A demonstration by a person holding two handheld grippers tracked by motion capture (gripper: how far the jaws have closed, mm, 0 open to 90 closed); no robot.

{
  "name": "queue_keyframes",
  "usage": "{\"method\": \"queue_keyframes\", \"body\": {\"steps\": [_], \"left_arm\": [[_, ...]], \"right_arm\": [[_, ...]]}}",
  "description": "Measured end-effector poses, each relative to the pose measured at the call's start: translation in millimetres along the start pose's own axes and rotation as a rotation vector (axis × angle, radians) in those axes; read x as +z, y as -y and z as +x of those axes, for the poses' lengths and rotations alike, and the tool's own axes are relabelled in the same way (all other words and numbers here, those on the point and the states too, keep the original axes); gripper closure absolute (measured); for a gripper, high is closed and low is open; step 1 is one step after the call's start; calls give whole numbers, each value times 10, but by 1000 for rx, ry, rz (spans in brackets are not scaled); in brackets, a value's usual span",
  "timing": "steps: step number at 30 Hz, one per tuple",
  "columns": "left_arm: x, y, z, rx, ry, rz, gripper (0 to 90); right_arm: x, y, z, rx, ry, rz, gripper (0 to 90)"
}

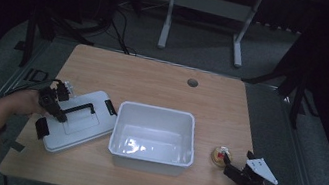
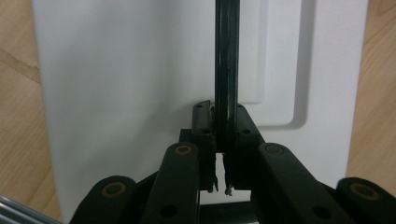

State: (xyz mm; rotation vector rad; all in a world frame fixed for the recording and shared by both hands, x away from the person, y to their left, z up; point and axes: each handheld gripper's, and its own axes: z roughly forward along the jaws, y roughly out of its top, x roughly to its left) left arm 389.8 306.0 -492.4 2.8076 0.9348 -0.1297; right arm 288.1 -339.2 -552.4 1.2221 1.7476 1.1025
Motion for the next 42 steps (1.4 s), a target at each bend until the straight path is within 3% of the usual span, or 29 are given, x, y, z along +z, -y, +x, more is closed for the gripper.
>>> {"method": "queue_keyframes", "body": {"steps": [5,7,8,10,12,14,15,16,18,21,23,27,31,33,37,42], "left_arm": [[2,-4,1,11,-1,-4,826],[-3,-10,-1,7,12,-16,715],[-3,-15,4,-13,16,-18,646],[-5,-18,18,-29,6,-21,560],[-13,-16,29,-47,5,-25,520],[-30,-13,20,-39,-11,-33,471],[-36,-11,18,-38,-11,-36,470],[-36,-11,18,-38,-11,-36,458],[-46,-6,8,-30,-8,-30,446],[-51,5,7,-28,-8,-36,420],[-51,9,11,-32,1,-45,400],[-44,3,14,-32,25,-43,359],[-48,3,19,-33,34,-36,359],[-54,6,21,-28,28,-28,359],[-69,14,18,-29,26,-24,359],[-91,29,19,-27,27,-15,359]], "right_arm": [[4,-2,-16,14,-8,4,114],[6,-20,-31,13,-29,15,114],[6,-38,-41,7,-41,22,114],[2,-72,-80,9,-72,39,114],[6,-87,-130,17,-113,70,114],[15,-80,-170,10,-140,108,114],[24,-67,-198,8,-172,143,114],[24,-67,-198,8,-172,143,114],[36,-28,-246,-27,-197,204,113],[26,-20,-323,-17,-216,234,113],[-15,-41,-354,-24,-196,207,114],[-52,-97,-430,-12,-253,226,113],[-53,-141,-485,-29,-355,306,113],[-43,-156,-491,-53,-388,354,113],[-42,-193,-488,-152,-406,433,113],[-41,-287,-480,-229,-508,545,113]]}}
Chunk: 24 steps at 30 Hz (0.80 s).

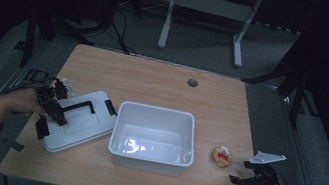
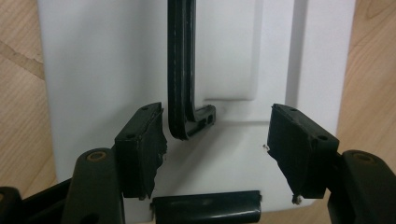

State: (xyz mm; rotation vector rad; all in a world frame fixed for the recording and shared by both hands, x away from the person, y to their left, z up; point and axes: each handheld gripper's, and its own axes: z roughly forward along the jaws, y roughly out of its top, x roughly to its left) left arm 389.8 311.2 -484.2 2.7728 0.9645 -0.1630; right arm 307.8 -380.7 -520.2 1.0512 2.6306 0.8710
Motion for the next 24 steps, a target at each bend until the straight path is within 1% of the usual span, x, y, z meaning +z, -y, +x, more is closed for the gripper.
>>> {"method": "queue_keyframes", "body": {"steps": [2,3,4,5,6,8,9,11,12,14,15,16,20,22,24], "left_arm": [[-8,4,-2,-1,7,-1,359],[-10,5,-7,5,2,3,360],[-10,5,-7,5,2,3,360],[-14,3,-8,2,6,4,360],[-16,2,-10,5,4,6,361],[-18,-2,-14,4,9,5,365],[-18,-4,-15,6,5,10,365],[-18,-9,-14,6,3,19,364],[-19,-9,-18,7,2,17,365],[-23,-8,-19,4,3,16,364],[-22,-6,-20,4,7,18,365],[-20,-6,-21,6,0,23,364],[-20,3,-19,7,0,35,364],[-28,9,-21,8,1,29,364],[-32,13,-21,6,3,27,364]], "right_arm": [[-3,-45,9,-23,-29,53,113],[-1,-65,10,-37,-43,78,113],[-1,-65,10,-37,-43,78,113],[2,-87,18,-56,-45,102,113],[12,-135,35,-87,-55,167,112],[27,-167,50,-114,-60,216,112],[38,-188,60,-144,-55,246,113],[45,-224,75,-185,-56,282,117],[46,-239,79,-200,-52,294,133],[42,-288,77,-216,-59,326,133],[39,-315,82,-225,-53,346,133],[39,-349,80,-239,-47,369,133],[41,-438,93,-289,-42,444,128],[45,-484,109,-319,-30,478,124],[55,-517,134,-347,-27,505,117]]}}
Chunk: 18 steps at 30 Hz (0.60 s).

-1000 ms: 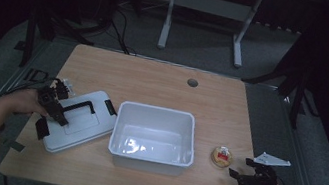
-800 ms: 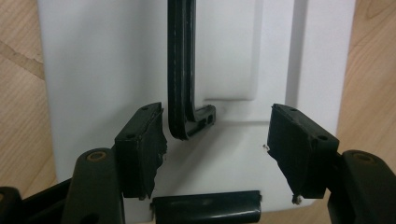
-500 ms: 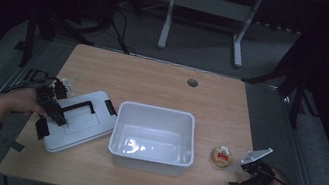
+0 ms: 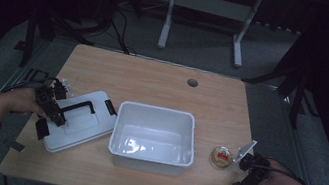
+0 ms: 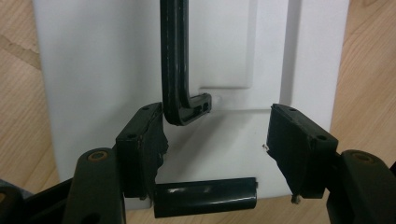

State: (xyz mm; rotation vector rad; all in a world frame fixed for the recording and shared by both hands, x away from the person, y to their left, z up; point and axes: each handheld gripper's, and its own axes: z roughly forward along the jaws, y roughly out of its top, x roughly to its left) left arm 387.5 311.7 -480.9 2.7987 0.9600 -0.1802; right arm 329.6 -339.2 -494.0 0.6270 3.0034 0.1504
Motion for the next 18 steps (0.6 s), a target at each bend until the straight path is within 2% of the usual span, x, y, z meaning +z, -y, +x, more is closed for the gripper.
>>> {"method": "queue_keyframes", "body": {"steps": [4,8,10,14,18], "left_arm": [[0,2,-4,1,-3,4,364],[17,2,-9,4,-3,15,364],[24,2,-6,1,1,16,364],[19,0,-3,2,8,10,364],[5,-8,-12,2,13,2,364]], "right_arm": [[-15,-78,33,-64,28,29,115],[-32,-141,48,-117,30,36,120],[-41,-173,44,-133,18,39,127],[-69,-236,33,-167,39,31,129],[-125,-320,-3,-173,39,8,134]]}}
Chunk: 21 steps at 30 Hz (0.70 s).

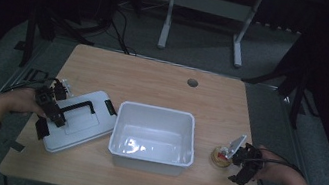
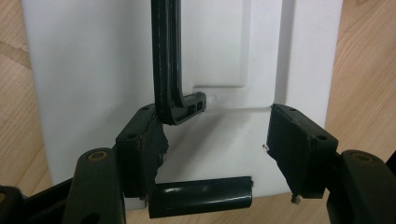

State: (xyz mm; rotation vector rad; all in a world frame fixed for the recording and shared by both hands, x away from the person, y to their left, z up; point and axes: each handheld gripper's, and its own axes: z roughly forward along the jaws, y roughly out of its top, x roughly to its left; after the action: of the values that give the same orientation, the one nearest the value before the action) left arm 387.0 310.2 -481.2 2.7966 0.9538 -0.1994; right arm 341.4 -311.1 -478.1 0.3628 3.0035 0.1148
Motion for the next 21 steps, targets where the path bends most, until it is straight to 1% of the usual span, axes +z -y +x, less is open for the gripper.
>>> {"method": "queue_keyframes", "body": {"steps": [5,7,10,11,12,16,19,21], "left_arm": [[-27,-15,-9,9,-11,0,364],[-30,-16,-9,10,-7,0,364],[-32,-19,-11,14,-14,5,364],[-32,-19,-12,16,-14,8,364],[-31,-19,-11,13,-13,6,364],[-19,-17,-11,14,-9,9,364],[-17,-13,-8,14,-9,5,364],[-10,-11,-9,15,-11,6,364]], "right_arm": [[-28,-97,-81,-5,1,-13,135],[-18,-140,-103,-12,-1,-19,135],[6,-182,-123,-19,-4,-16,135],[19,-195,-133,-23,-4,-13,135],[63,-233,-174,-21,-4,-10,135],[128,-286,-232,-18,-10,-6,134],[183,-321,-282,-20,-7,8,134],[216,-342,-303,-12,-20,15,134]]}}
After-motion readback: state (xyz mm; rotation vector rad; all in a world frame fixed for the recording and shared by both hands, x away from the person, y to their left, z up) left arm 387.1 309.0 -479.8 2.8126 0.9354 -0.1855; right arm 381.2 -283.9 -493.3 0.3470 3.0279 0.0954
